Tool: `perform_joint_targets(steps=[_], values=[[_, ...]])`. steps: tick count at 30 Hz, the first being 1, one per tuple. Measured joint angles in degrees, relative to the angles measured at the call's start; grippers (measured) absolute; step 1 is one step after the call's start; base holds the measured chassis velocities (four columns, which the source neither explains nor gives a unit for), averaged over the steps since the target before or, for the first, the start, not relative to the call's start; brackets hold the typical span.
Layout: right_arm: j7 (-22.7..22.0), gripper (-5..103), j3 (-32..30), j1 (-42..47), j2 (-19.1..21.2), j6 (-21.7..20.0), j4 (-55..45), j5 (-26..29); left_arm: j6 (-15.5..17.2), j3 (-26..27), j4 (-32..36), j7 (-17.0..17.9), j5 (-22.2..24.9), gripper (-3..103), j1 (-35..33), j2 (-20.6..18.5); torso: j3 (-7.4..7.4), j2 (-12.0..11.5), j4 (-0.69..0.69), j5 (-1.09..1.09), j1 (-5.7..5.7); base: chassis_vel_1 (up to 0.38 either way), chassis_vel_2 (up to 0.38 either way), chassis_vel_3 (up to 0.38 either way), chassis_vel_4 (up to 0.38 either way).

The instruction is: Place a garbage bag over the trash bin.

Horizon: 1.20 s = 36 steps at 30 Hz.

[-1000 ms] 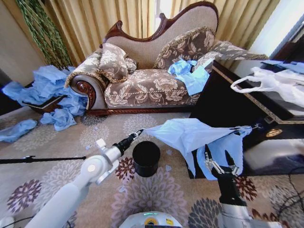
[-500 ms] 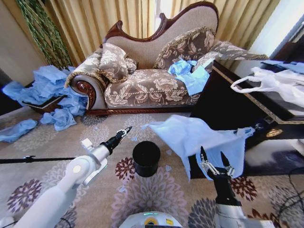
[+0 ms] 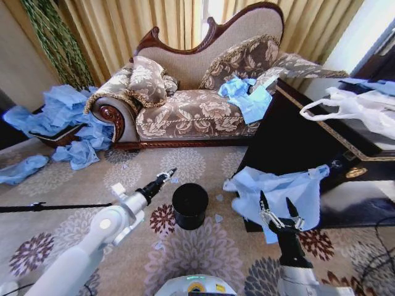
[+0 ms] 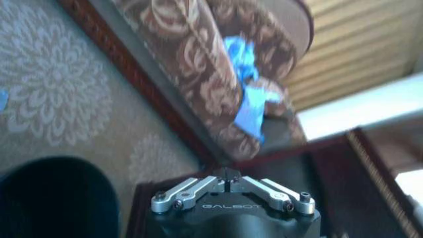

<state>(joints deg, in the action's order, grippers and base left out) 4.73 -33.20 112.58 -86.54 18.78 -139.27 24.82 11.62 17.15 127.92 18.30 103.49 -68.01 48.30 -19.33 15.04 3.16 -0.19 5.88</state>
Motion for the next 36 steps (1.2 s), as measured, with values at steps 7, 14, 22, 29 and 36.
perform_joint_targets(steps=[7,14,22,29,36], values=[[0.0,100,-0.1,0.0,-0.2,0.2,0.4,-0.1,4.3,-13.9,-5.4,1.3,-5.2,20,9.1,-0.2,0.0,0.0,0.03,0.0,0.0,0.0,0.0,0.0,0.0],[-0.3,100,-0.8,-0.1,-0.2,0.1,0.7,0.0,7.9,-33.6,-12.5,3.1,-5.4,52,22.0,3.0,-0.01,0.0,0.02,-0.01,0.01,0.0,0.0,0.0,0.0],[-0.8,100,-1.5,-0.3,-0.2,0.0,1.2,0.0,8.8,-42.1,-12.9,3.3,-1.8,80,27.8,7.3,0.0,0.0,0.01,0.0,0.0,0.0,0.0,0.0,0.0],[-1.0,100,-1.6,-0.7,0.1,-0.5,1.5,0.1,8.8,-42.2,-12.4,3.5,-0.4,100,28.2,8.0,0.0,0.0,0.0,0.0,0.01,0.0,0.0,0.0,0.0],[-1.0,100,-1.6,-0.7,-0.1,-0.6,1.8,0.0,9.3,-41.7,-10.4,3.4,-0.8,100,26.7,7.2,0.0,0.0,0.0,0.0,0.0,0.0,0.0,0.0,0.0]])
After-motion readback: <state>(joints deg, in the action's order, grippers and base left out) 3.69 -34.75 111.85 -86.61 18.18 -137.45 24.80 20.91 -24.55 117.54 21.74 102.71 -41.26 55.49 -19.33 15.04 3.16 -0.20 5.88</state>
